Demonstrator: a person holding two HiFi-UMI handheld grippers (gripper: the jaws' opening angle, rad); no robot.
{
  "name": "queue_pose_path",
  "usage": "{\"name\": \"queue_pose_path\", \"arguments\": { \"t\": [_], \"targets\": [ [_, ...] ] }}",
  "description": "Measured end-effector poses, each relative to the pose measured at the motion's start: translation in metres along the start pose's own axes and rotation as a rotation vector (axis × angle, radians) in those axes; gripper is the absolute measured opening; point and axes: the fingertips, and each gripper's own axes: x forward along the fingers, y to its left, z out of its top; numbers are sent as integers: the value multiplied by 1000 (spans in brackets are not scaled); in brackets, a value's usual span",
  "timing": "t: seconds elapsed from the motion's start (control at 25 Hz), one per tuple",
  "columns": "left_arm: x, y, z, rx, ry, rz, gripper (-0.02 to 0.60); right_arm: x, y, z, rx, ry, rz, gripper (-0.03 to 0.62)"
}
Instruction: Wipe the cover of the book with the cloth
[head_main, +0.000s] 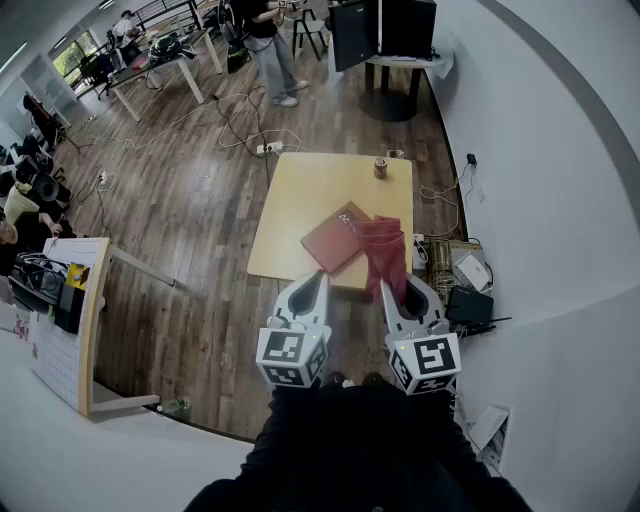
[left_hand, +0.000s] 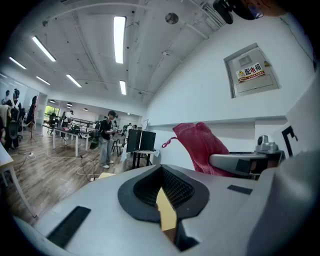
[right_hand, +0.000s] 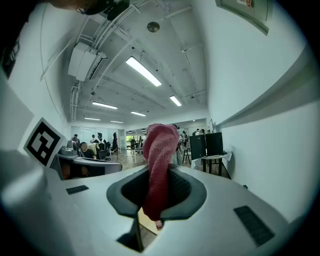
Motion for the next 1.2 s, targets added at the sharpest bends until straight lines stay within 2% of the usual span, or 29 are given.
{"name": "queue_pose_path", "arguments": {
  "t": [0.12, 0.56, 0.92, 1.2],
  "targets": [
    [-1, 5, 9, 0, 1, 3, 34, 3, 4, 1, -5, -2, 0, 75],
    [-19, 26, -13, -15, 28, -9, 34, 9, 26, -9, 54, -11, -7, 80],
    [-42, 61, -51, -46, 79, 29, 34, 13, 38, -43, 81, 71, -55, 83],
    [-30, 70, -85, -75, 151, 21, 35, 18, 30, -68, 99, 147, -82, 84]
  ]
}}
